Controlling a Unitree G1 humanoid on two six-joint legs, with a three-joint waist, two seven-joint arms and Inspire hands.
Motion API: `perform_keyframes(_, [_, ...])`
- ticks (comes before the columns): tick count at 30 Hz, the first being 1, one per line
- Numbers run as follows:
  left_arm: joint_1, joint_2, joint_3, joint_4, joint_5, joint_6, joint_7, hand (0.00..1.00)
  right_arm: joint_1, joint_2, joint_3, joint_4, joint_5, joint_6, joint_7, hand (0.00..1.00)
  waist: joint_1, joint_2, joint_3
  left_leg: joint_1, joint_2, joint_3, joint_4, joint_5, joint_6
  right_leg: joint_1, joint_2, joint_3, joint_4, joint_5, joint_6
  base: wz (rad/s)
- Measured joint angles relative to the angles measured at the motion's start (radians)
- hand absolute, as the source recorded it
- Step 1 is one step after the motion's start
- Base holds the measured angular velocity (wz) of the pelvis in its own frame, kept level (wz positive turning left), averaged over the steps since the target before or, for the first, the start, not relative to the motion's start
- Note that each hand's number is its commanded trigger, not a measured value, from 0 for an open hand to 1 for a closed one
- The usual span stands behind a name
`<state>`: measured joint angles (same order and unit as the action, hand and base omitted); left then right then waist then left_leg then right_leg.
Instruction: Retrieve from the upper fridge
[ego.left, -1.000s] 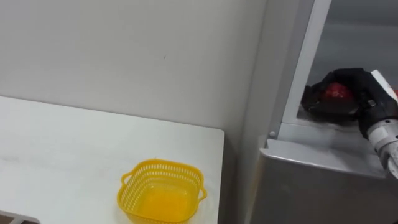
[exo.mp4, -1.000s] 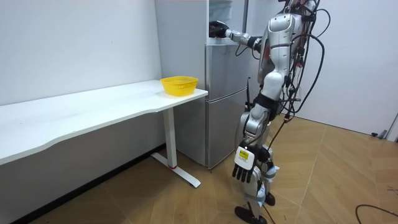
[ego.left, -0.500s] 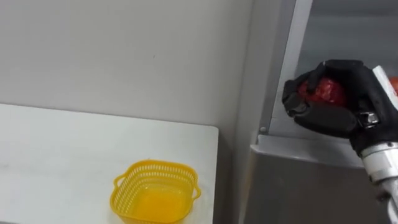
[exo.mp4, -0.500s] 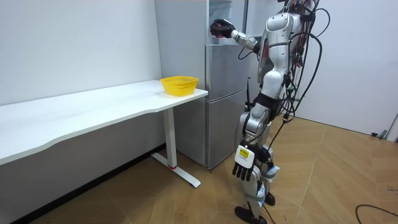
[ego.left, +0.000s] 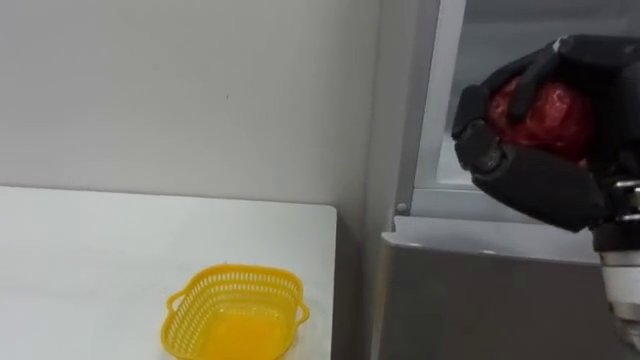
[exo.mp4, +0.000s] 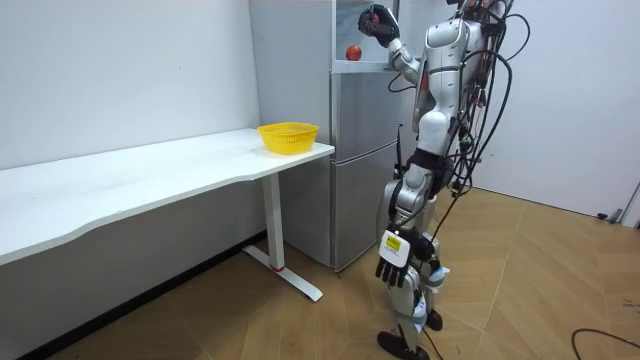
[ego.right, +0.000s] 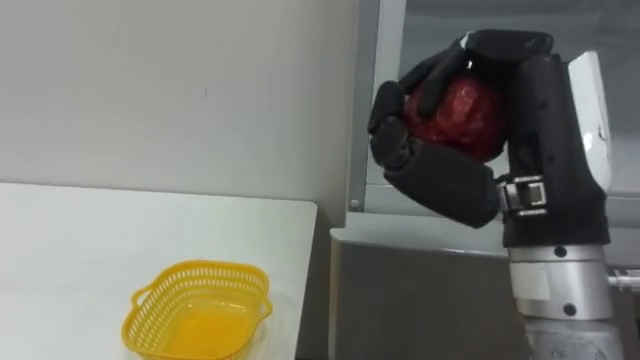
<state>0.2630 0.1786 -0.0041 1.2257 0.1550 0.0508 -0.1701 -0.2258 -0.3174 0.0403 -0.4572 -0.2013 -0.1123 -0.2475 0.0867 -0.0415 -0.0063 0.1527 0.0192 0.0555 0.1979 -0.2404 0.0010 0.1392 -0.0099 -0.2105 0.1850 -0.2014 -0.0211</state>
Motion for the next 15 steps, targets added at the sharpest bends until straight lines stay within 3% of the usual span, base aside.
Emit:
perform_keyframes(7, [-0.014,0.003,-0.042,0.003,-0.008,-0.011,-0.018,0.0,0.0,0.006,0.101,0.0,-0.078,-0.004,0.067,1.0,0.021,-0.017,0.0055,-0.004,0.0,0.0,0.001,0.0,0.0,-0.005,0.0,-0.004,0.0,0.0,0.0,0.0])
perform_keyframes(11, [-0.018,0.008,-0.053,0.003,-0.014,-0.012,-0.043,0.0,0.0,0.017,0.137,0.0,-0.105,-0.003,0.124,1.0,0.042,-0.029,0.0016,-0.008,0.0,-0.005,0.001,0.0,0.0,-0.01,-0.001,-0.009,0.003,0.0,0.0,0.0])
perform_keyframes(15, [-0.041,0.026,-0.07,0.002,-0.02,-0.014,-0.06,0.0,-0.001,-0.006,0.207,0.001,-0.111,-0.002,0.179,1.0,0.07,-0.053,0.0091,-0.012,0.0,-0.016,0.001,0.0,0.0,-0.009,0.001,-0.016,0.003,0.0,0.0,0.06])
